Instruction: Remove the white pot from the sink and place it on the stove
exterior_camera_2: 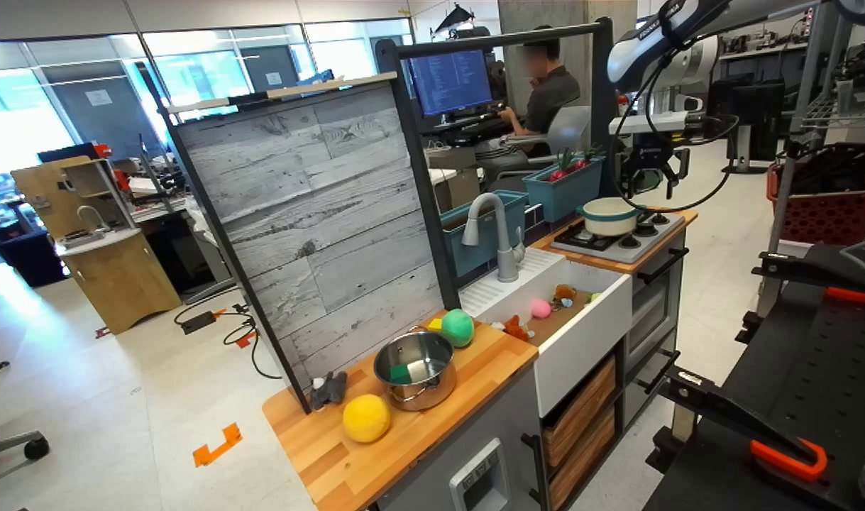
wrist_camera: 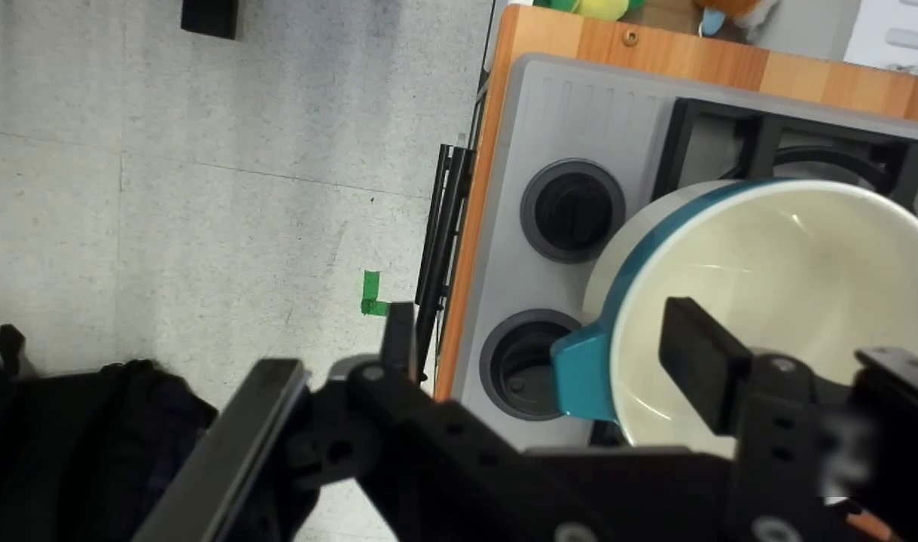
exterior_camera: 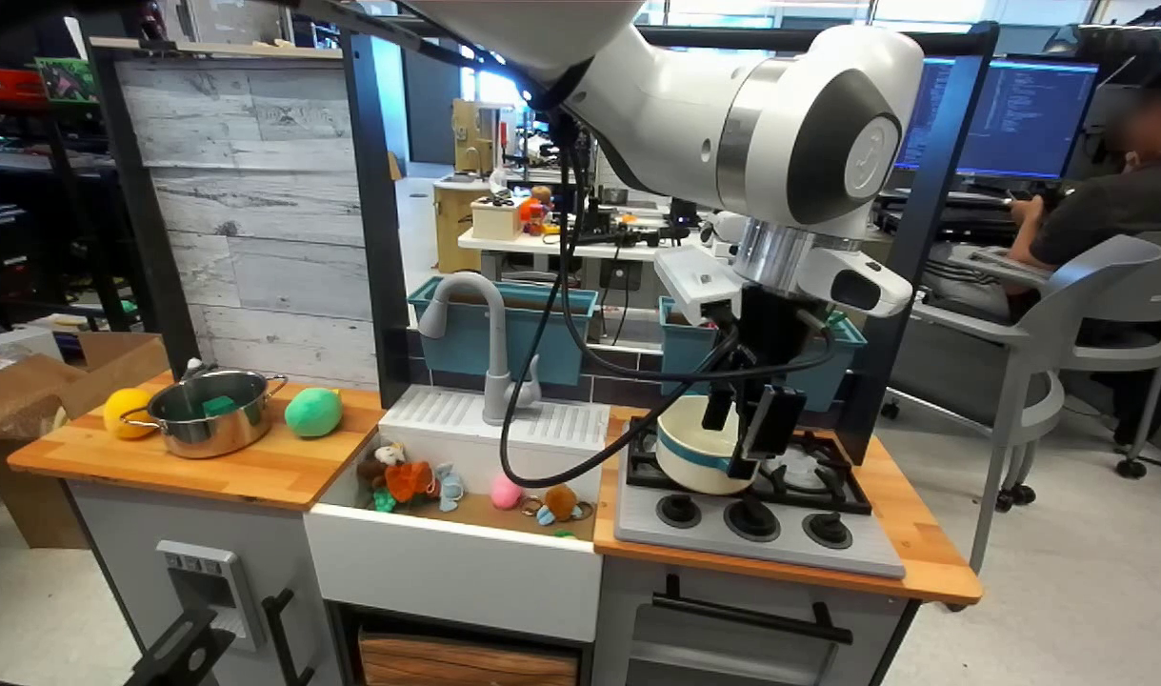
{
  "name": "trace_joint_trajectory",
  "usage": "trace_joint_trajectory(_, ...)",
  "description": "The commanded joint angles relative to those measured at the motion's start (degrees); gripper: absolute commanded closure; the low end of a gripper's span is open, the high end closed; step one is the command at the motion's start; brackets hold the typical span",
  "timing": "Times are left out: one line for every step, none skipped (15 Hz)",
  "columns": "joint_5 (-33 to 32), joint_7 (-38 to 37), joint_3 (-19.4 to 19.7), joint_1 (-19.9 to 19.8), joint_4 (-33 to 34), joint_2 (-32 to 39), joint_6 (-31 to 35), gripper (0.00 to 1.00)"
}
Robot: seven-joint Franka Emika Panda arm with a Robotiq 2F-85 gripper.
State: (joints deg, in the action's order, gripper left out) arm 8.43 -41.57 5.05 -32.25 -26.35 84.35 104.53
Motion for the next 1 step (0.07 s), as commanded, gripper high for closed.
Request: trace_joint_trajectory(0.1,-0.1,0.1,-0.1,2.8,1.5,-1.4,0.16)
